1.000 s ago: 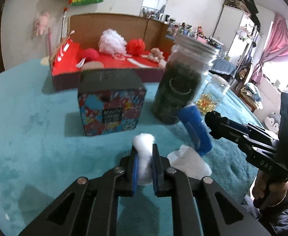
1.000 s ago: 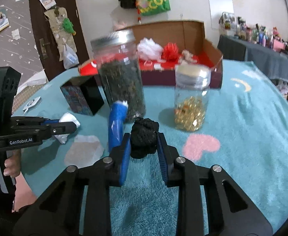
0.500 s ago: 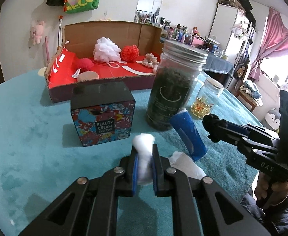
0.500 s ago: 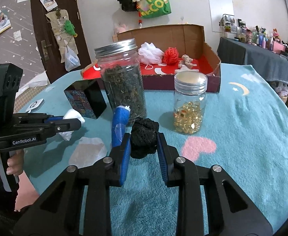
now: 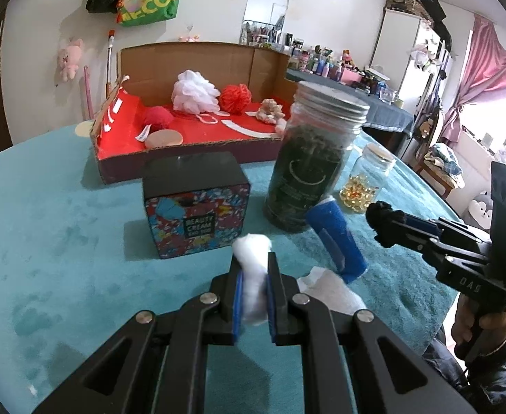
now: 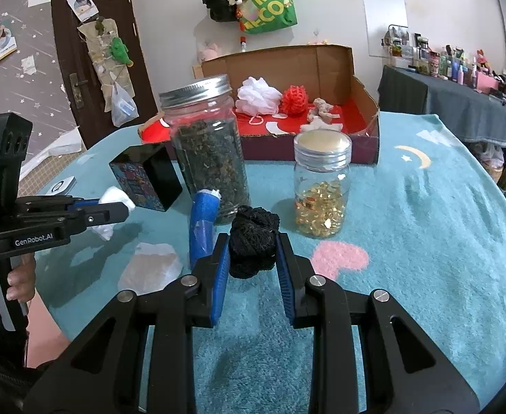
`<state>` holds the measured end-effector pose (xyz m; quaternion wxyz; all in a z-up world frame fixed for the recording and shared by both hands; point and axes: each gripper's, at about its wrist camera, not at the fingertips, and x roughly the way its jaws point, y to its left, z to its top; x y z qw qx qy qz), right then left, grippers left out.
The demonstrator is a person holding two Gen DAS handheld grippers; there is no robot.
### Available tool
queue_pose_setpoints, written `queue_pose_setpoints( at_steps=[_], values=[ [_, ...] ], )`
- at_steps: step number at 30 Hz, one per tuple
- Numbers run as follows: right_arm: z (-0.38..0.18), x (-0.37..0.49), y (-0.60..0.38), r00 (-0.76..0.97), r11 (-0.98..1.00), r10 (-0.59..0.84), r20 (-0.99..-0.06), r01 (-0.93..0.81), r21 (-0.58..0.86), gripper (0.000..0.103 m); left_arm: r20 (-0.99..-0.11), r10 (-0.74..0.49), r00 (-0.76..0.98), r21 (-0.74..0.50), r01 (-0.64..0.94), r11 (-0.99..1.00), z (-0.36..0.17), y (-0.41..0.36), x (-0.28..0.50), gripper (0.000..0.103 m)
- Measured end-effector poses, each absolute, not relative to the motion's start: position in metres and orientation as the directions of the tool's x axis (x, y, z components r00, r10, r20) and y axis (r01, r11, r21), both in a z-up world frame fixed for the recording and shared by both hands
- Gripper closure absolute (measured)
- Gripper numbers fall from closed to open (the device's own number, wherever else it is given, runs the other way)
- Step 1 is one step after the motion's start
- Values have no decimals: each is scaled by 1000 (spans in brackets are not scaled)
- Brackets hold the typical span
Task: Organize soft objects
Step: 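Carry the white tissue with the left tool while the right tool carries the black scrunchie toward the box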
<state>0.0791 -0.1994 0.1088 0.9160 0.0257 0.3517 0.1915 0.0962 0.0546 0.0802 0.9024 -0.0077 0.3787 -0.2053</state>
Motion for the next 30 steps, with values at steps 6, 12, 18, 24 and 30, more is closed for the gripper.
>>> queue_pose_setpoints(
  at_steps=[6,12,18,24,30],
  values=[
    [103,82,-212,668,934,349,-657,-302,189,78,-699,-338,630,-158,325,932,75,71,97,91],
    [101,85,-228,667,945,324,-671,-266,192,78,-716,-292,634,-134,285,949,71,91,100,91],
    [95,95,-246,647,951,309,-697,-230,209,78,-745,-250,618,-94,273,957,67,107,115,91],
    [94,115,-266,596,936,351,-722,-214,278,78,-777,-236,583,-67,296,953,63,121,141,91],
    [96,140,-280,555,920,392,-734,-235,314,78,-773,-287,566,-73,369,926,66,130,164,91]
  ],
)
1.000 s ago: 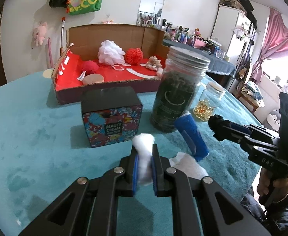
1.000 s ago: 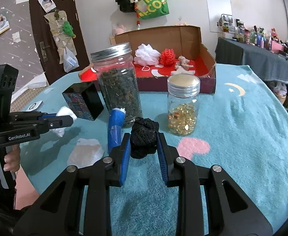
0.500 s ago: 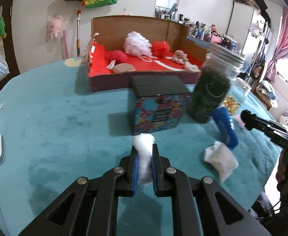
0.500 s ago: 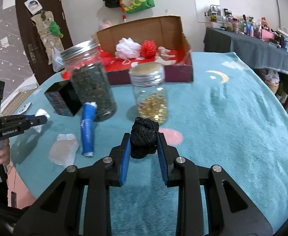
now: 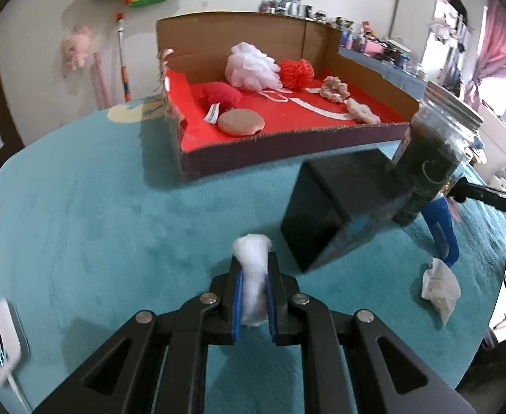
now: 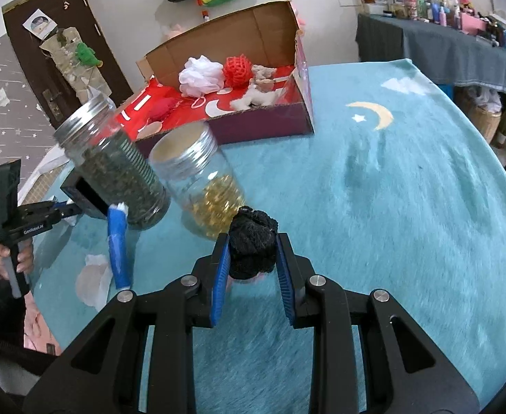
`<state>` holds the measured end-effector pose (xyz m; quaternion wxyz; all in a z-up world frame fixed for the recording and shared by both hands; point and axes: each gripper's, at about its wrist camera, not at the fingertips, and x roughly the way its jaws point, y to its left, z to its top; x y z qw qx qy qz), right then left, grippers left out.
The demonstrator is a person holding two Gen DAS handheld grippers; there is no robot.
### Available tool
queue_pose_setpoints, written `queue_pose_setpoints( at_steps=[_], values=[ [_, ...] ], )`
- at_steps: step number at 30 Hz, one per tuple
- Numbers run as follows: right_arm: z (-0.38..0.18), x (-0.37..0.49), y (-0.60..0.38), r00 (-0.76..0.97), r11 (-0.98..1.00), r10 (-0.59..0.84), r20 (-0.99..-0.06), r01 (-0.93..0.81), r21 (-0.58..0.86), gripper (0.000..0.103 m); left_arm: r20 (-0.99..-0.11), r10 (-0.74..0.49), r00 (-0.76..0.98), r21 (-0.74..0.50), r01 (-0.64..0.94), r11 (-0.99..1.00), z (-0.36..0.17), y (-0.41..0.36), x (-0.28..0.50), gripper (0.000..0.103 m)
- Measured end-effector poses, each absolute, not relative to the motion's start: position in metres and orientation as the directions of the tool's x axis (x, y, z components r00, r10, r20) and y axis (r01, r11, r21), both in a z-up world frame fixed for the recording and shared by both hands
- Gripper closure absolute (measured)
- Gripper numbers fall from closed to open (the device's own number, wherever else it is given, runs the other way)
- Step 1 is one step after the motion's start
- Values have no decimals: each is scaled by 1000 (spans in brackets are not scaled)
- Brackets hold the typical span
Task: Organize soft objects
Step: 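Carry the white tissue with the left tool while the right tool carries the black scrunchie toward the box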
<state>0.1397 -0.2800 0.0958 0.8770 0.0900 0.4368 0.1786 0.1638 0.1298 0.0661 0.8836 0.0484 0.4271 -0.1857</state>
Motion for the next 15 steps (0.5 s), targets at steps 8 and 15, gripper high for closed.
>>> queue_pose_setpoints(
  at_steps=[8,15],
  values=[
    [98,176,-294,509,881,472,-720,-294,370,78,-765,-341,547,-63,463,884,73,126,191,91],
    [104,203,-304,478,848,528,-702,-336,410,78,-761,-375,529,-53,526,849,80,121,207,91]
  ],
)
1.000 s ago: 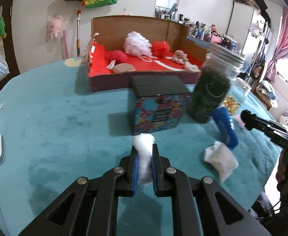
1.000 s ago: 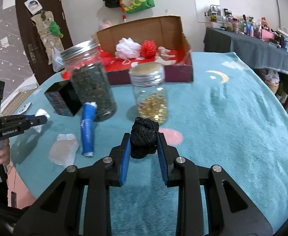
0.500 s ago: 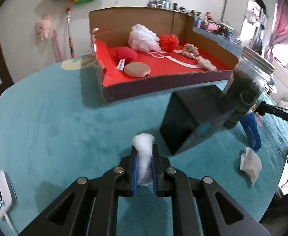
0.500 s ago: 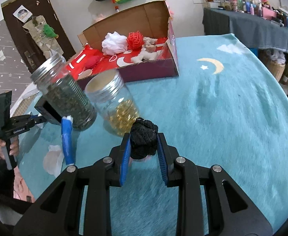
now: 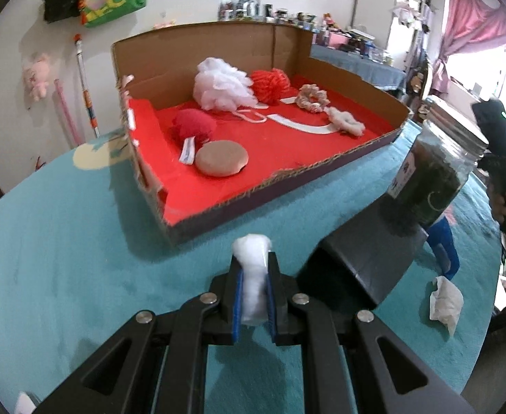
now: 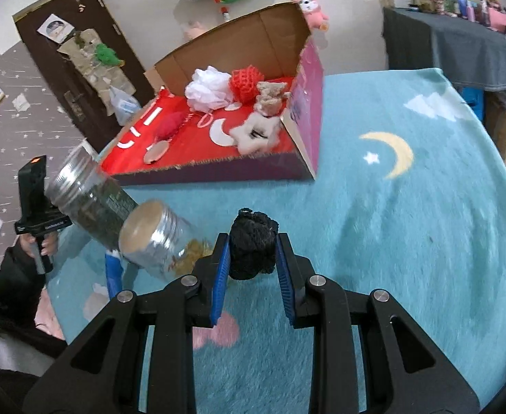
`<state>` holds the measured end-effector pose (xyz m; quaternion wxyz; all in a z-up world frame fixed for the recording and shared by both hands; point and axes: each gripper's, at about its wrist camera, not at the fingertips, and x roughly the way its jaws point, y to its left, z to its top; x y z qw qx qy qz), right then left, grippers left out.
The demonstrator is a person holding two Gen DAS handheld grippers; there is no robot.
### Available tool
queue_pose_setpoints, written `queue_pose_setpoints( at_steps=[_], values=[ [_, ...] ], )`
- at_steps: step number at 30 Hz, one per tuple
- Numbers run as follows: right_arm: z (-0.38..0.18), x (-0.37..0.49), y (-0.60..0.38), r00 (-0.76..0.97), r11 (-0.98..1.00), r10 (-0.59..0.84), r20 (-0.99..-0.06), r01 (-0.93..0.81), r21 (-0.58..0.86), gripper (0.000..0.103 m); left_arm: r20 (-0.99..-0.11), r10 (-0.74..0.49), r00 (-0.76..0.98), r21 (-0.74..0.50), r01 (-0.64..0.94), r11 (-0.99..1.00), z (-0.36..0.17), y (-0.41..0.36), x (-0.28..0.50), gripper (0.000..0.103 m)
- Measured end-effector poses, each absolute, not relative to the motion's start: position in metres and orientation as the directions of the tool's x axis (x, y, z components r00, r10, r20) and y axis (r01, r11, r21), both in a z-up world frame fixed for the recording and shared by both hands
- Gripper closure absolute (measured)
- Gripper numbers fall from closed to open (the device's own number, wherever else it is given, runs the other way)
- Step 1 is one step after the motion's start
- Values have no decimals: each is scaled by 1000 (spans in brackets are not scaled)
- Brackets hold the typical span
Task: Organize soft objects
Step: 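Carry the white tissue with the left tool while the right tool carries the black scrunchie toward the box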
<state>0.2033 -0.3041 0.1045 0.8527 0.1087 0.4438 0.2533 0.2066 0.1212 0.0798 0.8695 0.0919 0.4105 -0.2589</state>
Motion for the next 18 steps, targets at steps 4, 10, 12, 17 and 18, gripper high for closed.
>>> queue_pose_setpoints(
  at_steps=[4,10,12,17,18],
  values=[
    [108,219,-302,437,817,571,-695,-383,431,78,-757,-404,514,-61,561,826,85,120,217,91],
    [114,236,-292,380,776,615,-691,-451,442,78,-745,-443,499,-88,585,806,97,123,229,91],
    [118,243,-288,367,764,624,-690,-472,439,78,-740,-452,498,-88,595,799,102,121,232,91],
    [129,258,-278,332,731,652,-681,-515,449,78,-729,-479,490,-89,625,775,116,109,242,91],
    [132,261,-275,328,725,657,-679,-521,450,78,-727,-485,486,-91,632,770,119,105,244,91]
  ],
)
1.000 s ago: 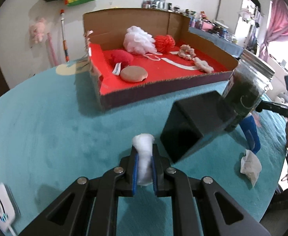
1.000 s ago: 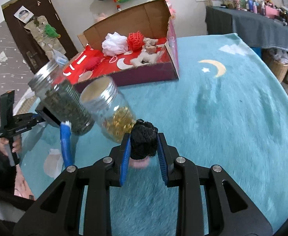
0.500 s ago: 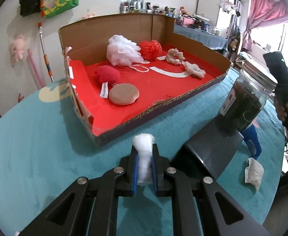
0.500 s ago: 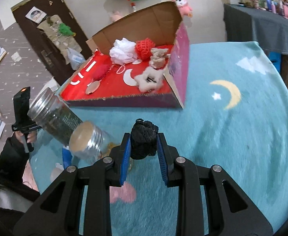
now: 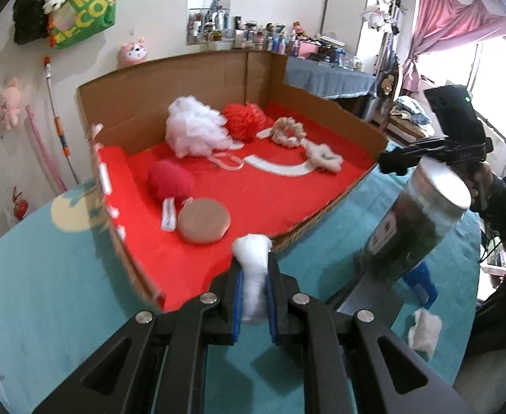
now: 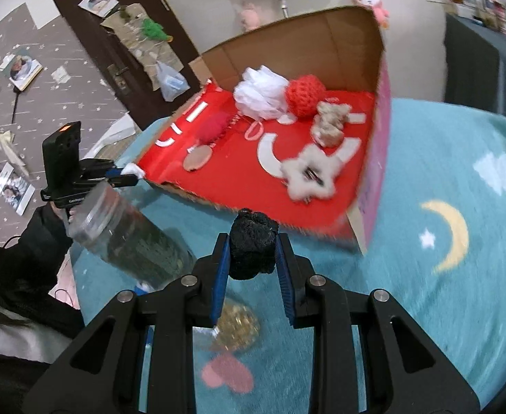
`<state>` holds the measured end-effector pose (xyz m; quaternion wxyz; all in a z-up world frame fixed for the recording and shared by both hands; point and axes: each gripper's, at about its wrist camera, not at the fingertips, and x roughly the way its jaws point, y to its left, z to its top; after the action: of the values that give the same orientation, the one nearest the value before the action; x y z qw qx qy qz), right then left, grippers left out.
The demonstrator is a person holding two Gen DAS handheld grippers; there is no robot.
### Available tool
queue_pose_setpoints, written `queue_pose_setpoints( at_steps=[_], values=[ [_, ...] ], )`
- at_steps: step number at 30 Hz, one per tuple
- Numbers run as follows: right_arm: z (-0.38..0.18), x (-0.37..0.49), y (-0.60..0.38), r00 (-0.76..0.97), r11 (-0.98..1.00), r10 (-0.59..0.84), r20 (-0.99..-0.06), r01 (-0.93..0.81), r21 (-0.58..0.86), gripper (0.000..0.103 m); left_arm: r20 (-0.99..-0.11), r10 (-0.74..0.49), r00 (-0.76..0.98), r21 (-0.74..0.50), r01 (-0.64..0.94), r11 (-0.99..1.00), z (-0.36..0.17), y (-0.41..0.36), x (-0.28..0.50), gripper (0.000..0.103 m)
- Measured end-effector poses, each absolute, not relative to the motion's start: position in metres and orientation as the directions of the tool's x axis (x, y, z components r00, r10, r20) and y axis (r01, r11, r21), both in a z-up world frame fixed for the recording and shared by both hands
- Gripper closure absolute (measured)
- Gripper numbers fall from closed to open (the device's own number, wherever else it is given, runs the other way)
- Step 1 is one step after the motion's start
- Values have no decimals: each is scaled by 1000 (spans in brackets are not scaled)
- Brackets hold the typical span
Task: Organize soft objects
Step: 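Carry the white tissue with the left tool while the right tool carries the black scrunchie toward the box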
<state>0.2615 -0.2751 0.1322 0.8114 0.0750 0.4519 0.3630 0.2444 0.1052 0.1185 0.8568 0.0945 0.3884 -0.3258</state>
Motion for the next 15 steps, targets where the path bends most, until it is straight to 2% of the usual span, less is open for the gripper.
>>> queue_pose_setpoints(
  at_steps=[6,15],
  values=[
    [149,290,-251,326,720,651,-686,-552,420,78,-748,-483,454,-103,641,761,131,69,275,91],
    [149,356,-196,302,793,528,-794,-511,333,78,-824,-405,396,-110,590,800,127,25,336,91]
  ],
)
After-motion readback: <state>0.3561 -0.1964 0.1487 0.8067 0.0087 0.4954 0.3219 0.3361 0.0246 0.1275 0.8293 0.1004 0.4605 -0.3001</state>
